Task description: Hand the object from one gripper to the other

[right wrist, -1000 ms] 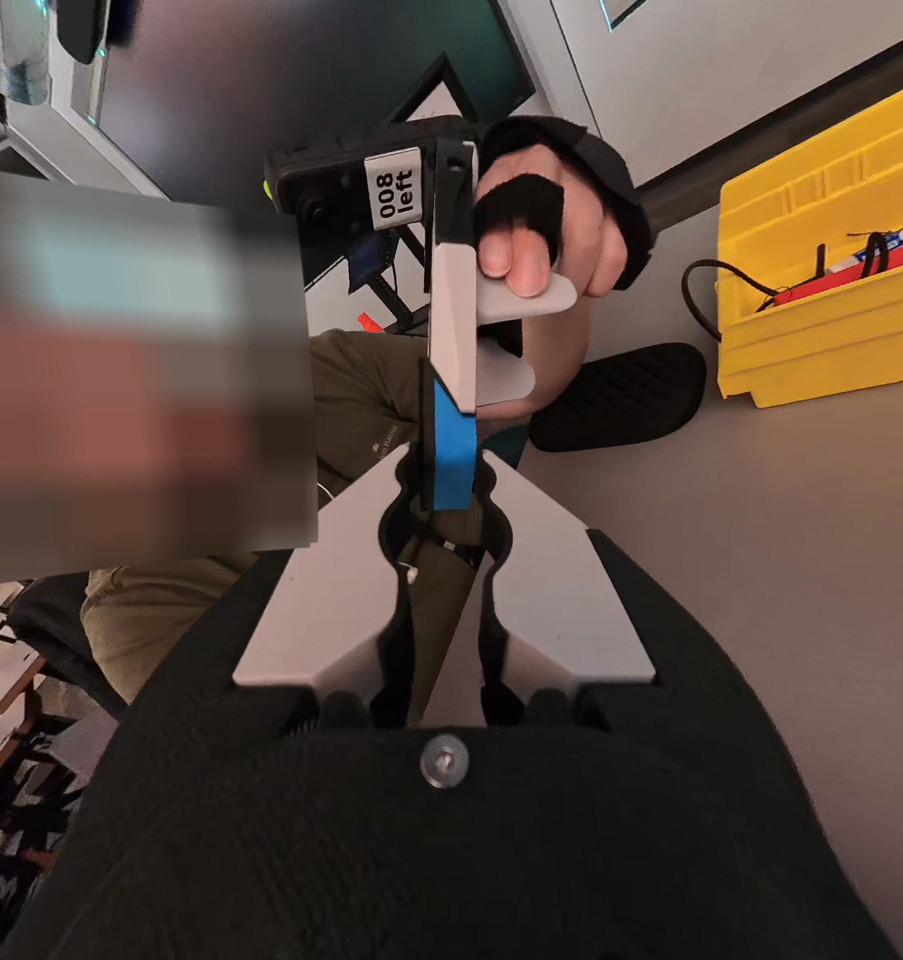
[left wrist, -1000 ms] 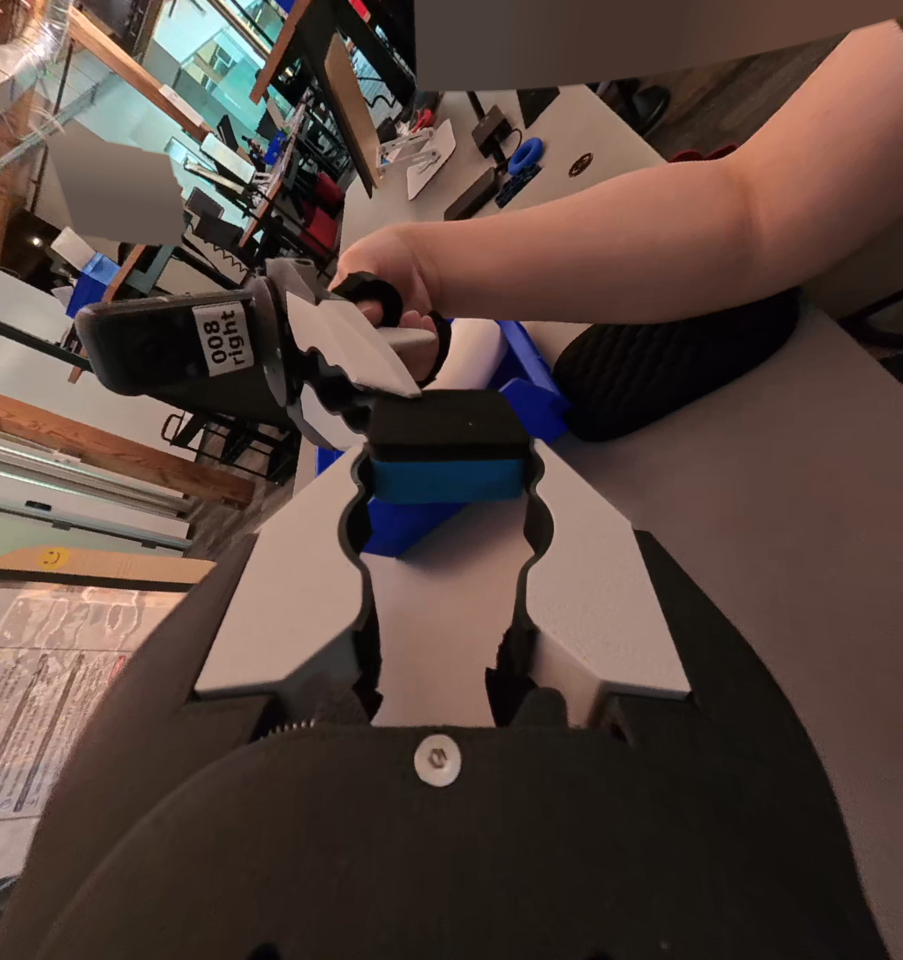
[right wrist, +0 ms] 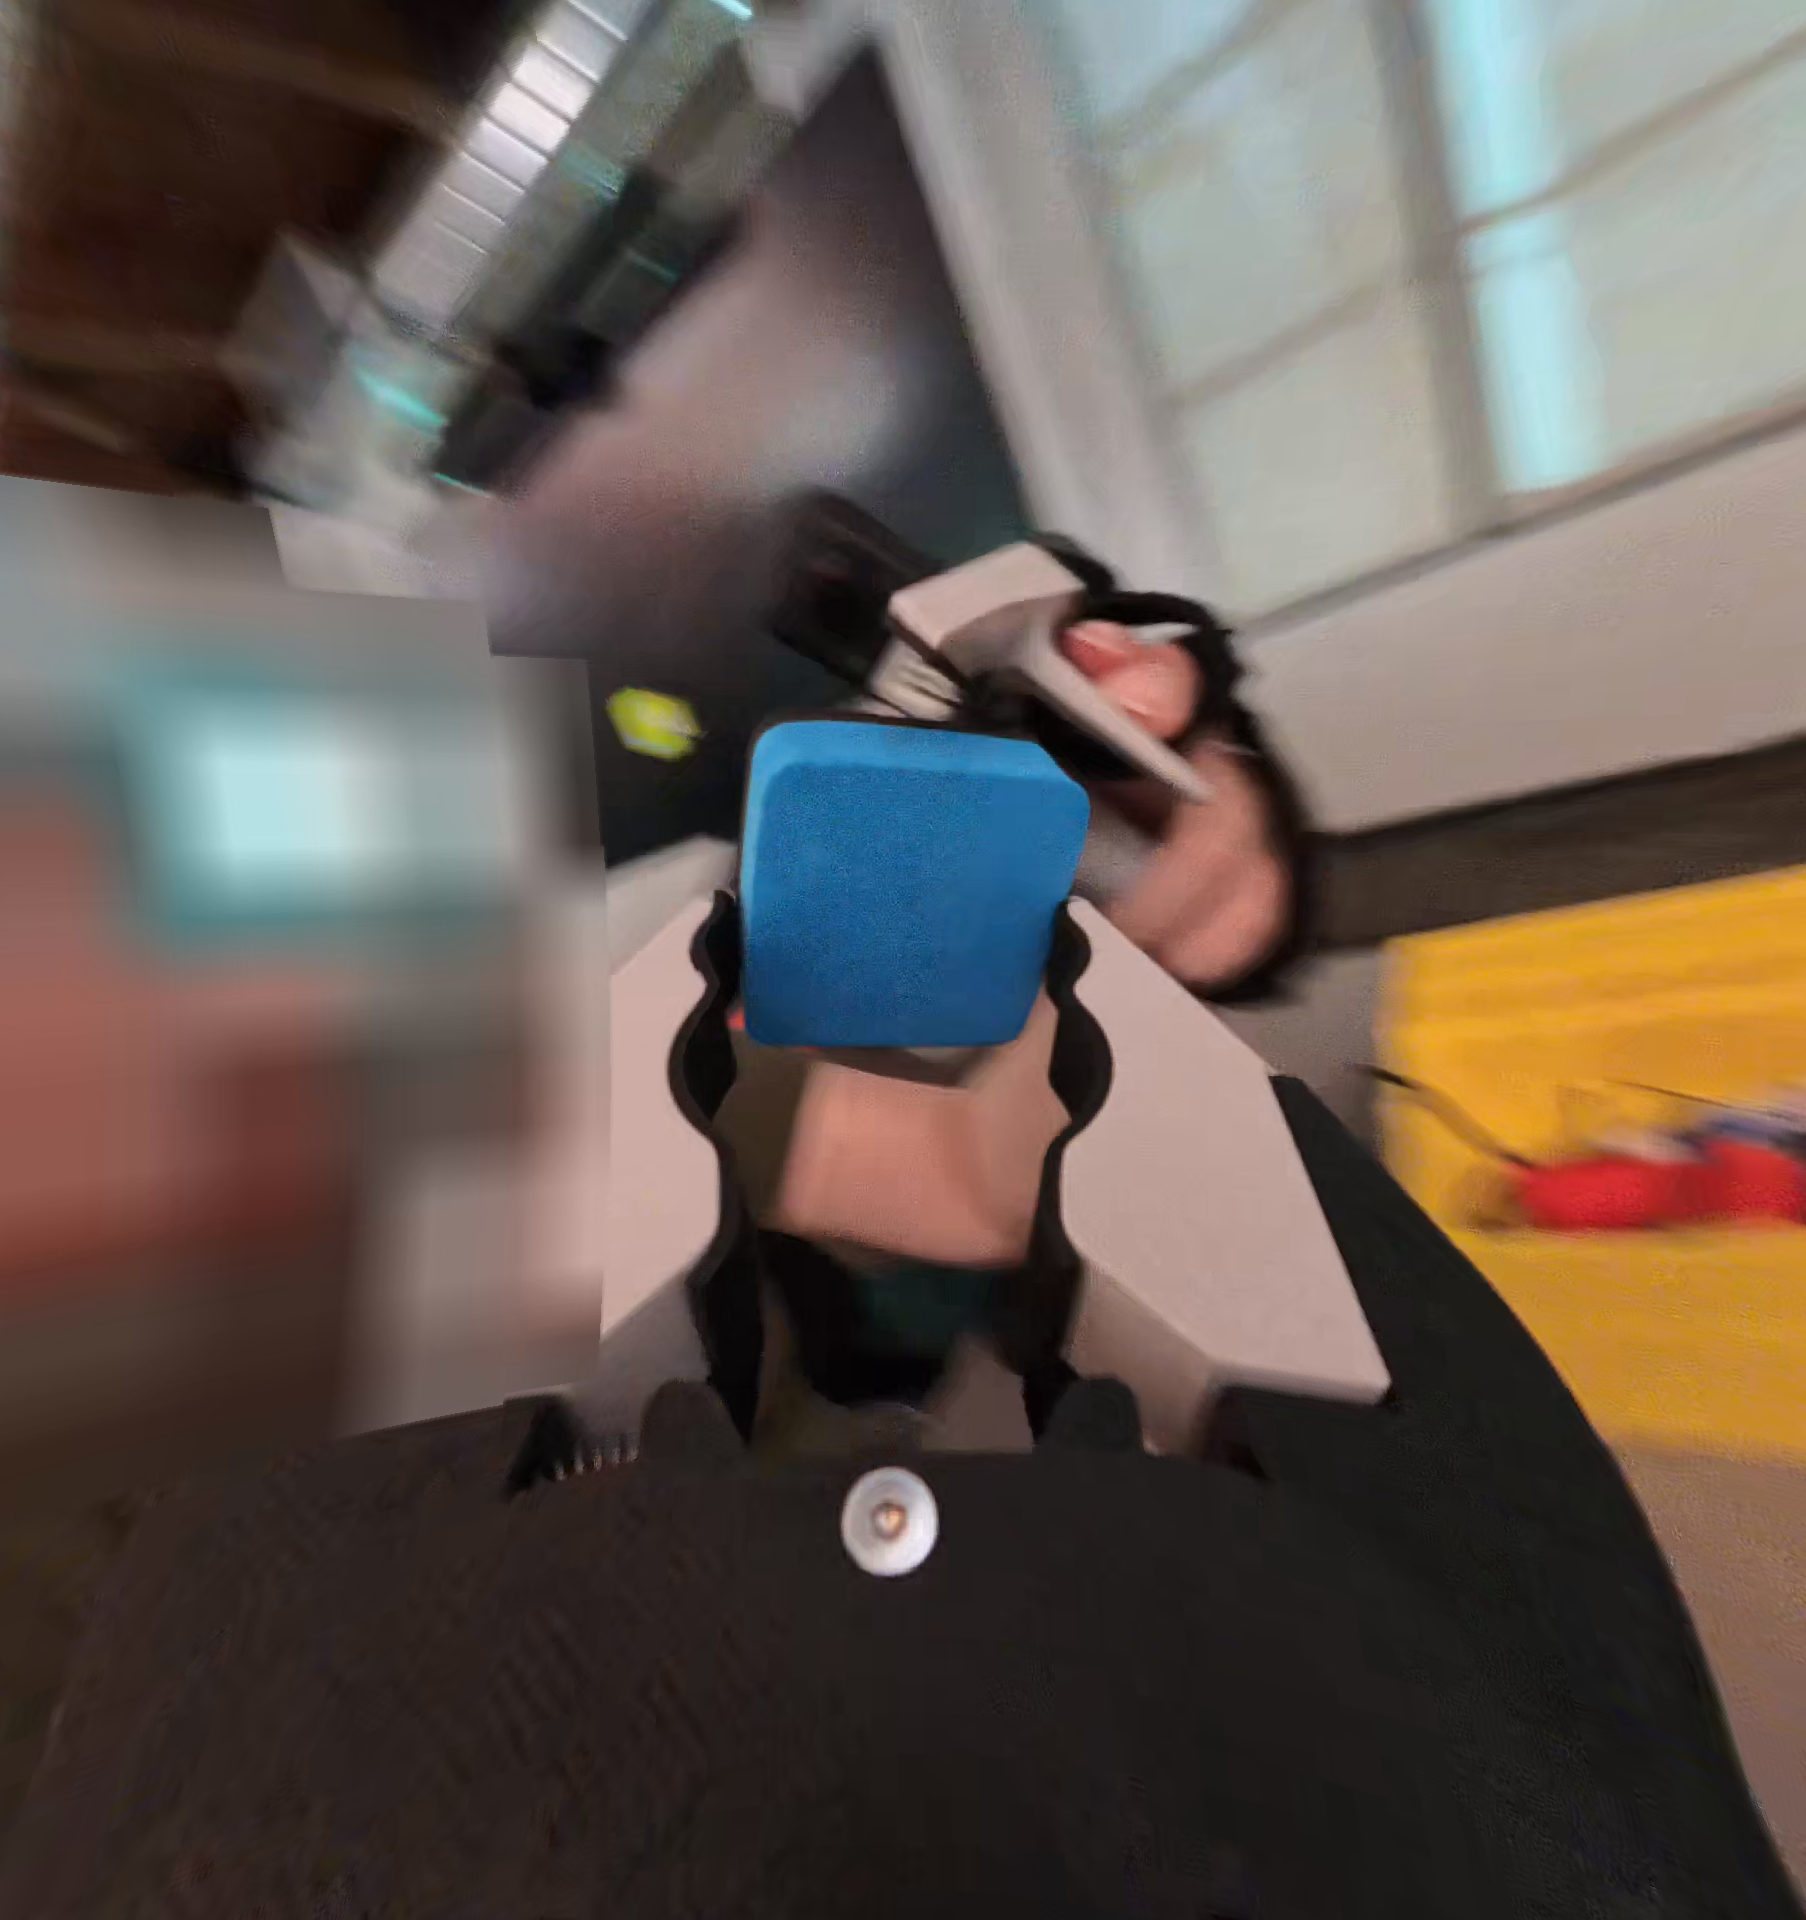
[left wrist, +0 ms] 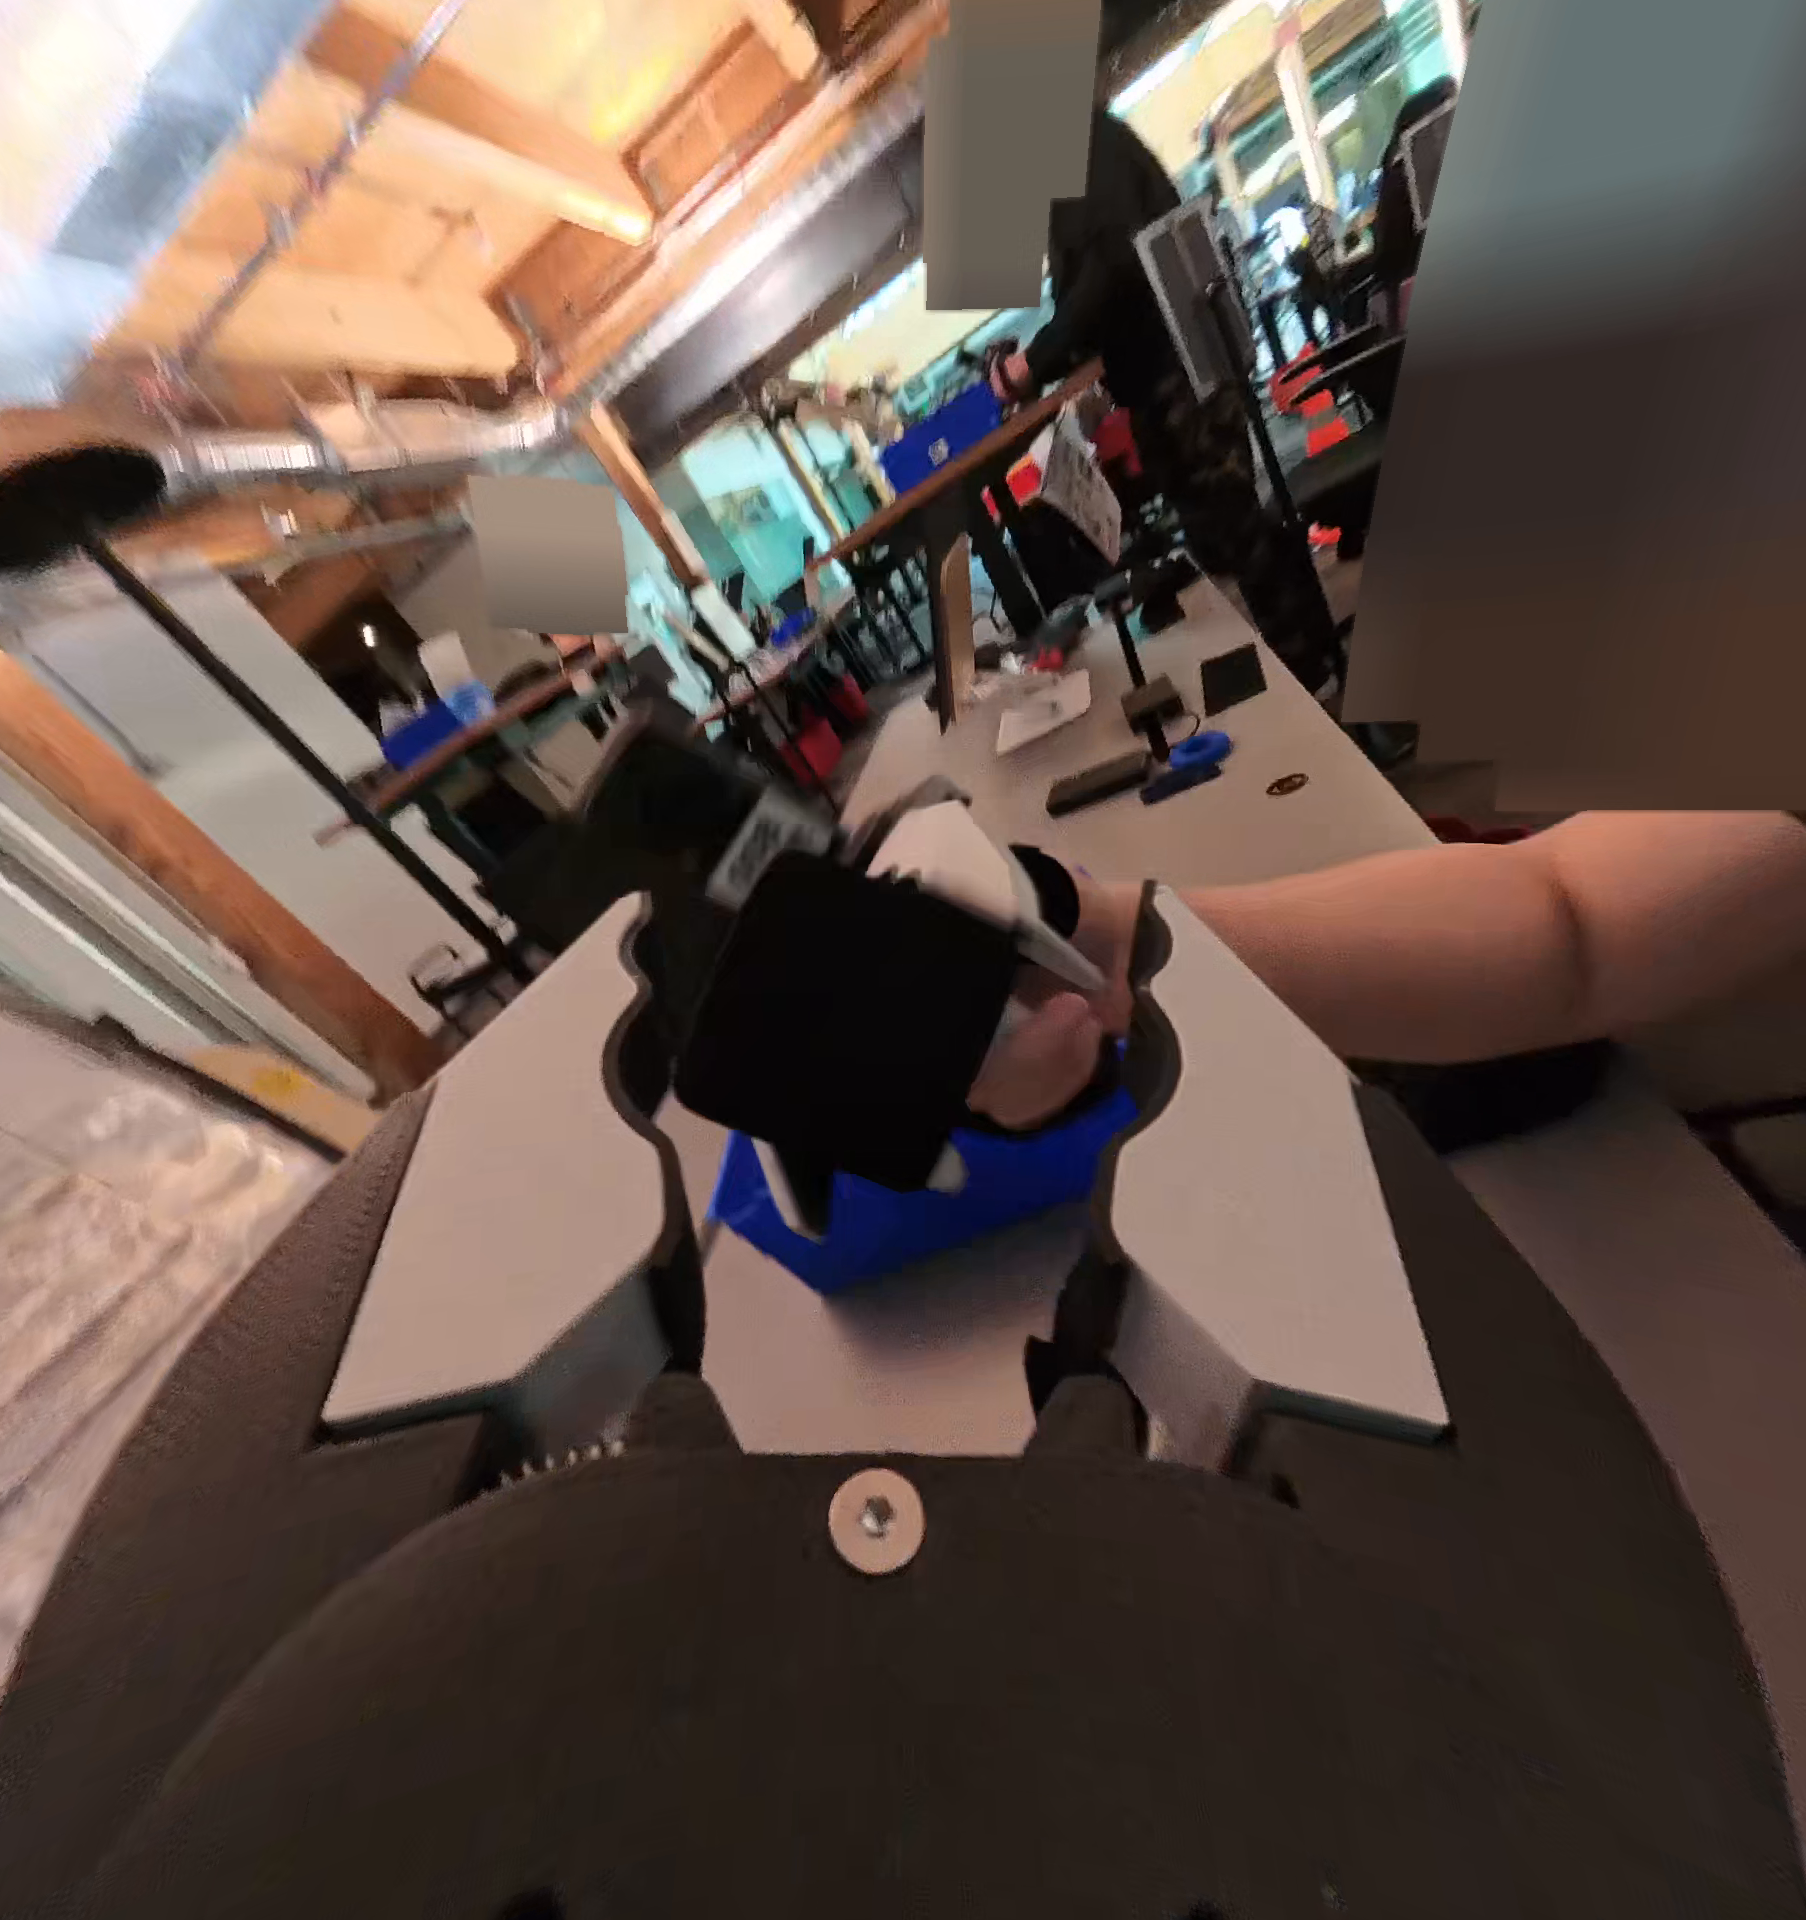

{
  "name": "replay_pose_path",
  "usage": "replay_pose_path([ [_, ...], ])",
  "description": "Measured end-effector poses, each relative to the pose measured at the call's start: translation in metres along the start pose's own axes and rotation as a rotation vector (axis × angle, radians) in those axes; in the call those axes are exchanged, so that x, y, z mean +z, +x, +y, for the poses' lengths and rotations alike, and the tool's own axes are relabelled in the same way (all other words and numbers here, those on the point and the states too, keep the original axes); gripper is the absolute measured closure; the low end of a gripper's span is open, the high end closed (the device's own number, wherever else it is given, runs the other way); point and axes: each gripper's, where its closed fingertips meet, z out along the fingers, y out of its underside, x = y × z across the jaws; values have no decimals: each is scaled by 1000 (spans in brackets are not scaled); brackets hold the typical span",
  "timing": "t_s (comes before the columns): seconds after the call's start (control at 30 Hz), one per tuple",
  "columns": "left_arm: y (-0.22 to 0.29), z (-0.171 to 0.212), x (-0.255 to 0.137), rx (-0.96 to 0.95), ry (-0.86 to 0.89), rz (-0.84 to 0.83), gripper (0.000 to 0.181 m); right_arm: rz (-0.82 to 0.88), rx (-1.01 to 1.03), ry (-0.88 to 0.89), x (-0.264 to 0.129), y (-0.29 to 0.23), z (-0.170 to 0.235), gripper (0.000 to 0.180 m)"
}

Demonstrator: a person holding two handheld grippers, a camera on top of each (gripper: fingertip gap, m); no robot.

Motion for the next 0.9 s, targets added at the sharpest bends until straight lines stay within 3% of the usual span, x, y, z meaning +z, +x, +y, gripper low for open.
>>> replay_pose_path([
  [0.03,-5,3,-3,-42,-37,-12,93,155,-102,-39,-9,14,-1,121],
  [0.23,-39,20,-5,-322,-153,-172,98,963,-813,-321,-72,58,-28,121],
  [0.43,-53,36,6,-573,-162,-318,114,1395,-1358,-684,-89,63,-43,120],
  [0.53,-58,59,6,-554,-271,-386,123,1441,-1538,-824,-80,67,-39,121],
  [0.57,-58,65,5,-551,-297,-393,130,1441,-1579,-852,-76,69,-37,120],
  [0.6,-58,68,5,-552,-308,-389,152,1426,-1630,-877,-71,70,-35,120],
  [0.67,-60,64,5,-545,-273,-371,161,1424,-1780,-871,-65,66,-39,121],
  [0.77,-68,47,-3,-559,-148,-340,161,1385,-1785,-685,-64,55,-49,114],
  [0.9,-71,-4,-20,-553,197,-221,162,1177,-1419,-276,-63,39,-59,114],
])
